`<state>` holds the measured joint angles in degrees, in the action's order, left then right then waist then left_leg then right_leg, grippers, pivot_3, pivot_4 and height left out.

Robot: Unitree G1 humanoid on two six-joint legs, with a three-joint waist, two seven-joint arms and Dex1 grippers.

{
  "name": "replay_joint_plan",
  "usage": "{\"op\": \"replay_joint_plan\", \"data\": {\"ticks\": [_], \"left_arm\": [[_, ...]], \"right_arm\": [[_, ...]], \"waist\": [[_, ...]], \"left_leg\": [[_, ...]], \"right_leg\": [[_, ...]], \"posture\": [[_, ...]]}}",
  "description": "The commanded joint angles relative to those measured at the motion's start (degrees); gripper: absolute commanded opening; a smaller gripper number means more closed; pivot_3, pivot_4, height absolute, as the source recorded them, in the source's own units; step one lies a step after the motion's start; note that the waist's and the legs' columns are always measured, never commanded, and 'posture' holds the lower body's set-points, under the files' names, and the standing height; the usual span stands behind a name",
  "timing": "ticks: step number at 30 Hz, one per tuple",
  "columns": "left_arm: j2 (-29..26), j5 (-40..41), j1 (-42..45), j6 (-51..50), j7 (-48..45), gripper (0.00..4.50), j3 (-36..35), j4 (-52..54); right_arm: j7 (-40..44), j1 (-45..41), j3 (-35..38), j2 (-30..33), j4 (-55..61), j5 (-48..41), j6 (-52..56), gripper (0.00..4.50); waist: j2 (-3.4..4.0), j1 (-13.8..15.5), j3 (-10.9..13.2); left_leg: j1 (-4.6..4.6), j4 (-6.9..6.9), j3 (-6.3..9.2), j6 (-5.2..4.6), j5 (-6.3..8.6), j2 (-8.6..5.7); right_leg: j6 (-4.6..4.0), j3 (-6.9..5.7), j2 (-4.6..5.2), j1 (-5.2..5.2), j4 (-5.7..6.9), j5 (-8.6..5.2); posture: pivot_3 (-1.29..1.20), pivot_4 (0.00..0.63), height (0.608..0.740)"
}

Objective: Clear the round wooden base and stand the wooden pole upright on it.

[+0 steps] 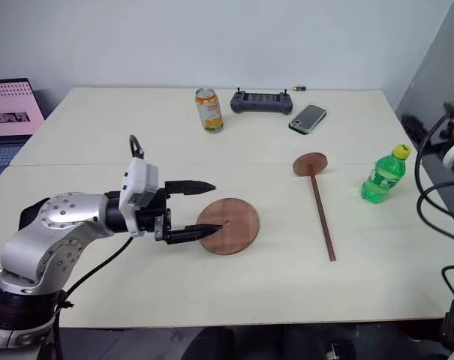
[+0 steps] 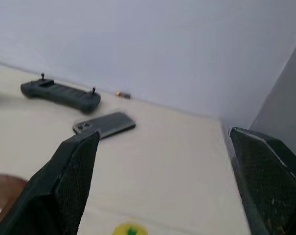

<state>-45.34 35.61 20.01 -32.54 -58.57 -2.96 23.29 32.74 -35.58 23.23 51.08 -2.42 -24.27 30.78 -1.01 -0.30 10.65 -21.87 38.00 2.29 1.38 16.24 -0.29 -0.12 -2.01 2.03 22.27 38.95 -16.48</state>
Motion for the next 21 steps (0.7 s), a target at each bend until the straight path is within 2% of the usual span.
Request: {"op": "replay_joint_plan", "data": {"ticks": [1, 3, 5, 14, 21], "left_arm": [[-1.47, -0.37, -0.92, 0.10, 1.17, 4.50, -2.32, 2.61], [-1.94, -1.43, -1.54, 0.14, 2.00, 4.50, -1.79, 3.33], [-1.99, -1.86, -2.00, 0.30, 2.48, 4.50, -1.41, 4.04], [-0.72, -2.10, -2.22, -0.46, 4.31, 4.50, 0.37, 6.43], [0.06, -3.44, -3.07, 0.16, 4.99, 4.50, 2.77, 7.16]], "right_arm": [[3.21, -3.67, -3.08, 2.12, 5.21, -3.06, 5.26, 4.42], [5.37, -5.50, -8.15, 2.29, 10.04, -6.23, 12.99, 4.42], [4.34, -6.30, -14.20, 2.99, 13.87, -4.14, 18.10, 4.42], [-2.31, -6.49, -22.78, -5.48, 18.25, -5.53, 39.50, 4.42], [-10.26, -9.27, -26.96, -13.98, 9.79, -0.76, 49.89, 4.42]], "waist": [[0.00, 0.00, 0.00], [0.00, -0.08, 0.00], [0.01, -0.11, 0.00], [-0.04, 0.41, -0.01], [-0.04, 0.18, -0.02]], "left_leg": [[0.00, 0.01, 0.02, 0.00, 0.00, 0.00], [0.01, 0.00, 0.00, -0.01, 0.00, 0.00], [0.02, 0.00, 0.03, -0.01, 0.01, 0.03], [-0.10, 0.04, 0.08, -0.01, 0.01, -0.03], [-0.08, 0.03, 0.09, -0.01, 0.01, -0.03]], "right_leg": [[0.00, -0.01, 0.00, -0.01, 0.00, 0.00], [0.00, 0.01, 0.00, -0.01, 0.00, 0.00], [0.00, 0.00, -0.01, 0.00, 0.02, 0.00], [0.00, -0.05, 0.05, 0.00, -0.06, 0.00], [0.00, -0.06, 0.03, 0.03, 0.00, 0.00]], "posture": [[0.00, 0.150, 0.740], [0.00, 0.150, 0.740], [0.00, 0.150, 0.740], [0.00, 0.150, 0.740], [0.00, 0.150, 0.740]]}}
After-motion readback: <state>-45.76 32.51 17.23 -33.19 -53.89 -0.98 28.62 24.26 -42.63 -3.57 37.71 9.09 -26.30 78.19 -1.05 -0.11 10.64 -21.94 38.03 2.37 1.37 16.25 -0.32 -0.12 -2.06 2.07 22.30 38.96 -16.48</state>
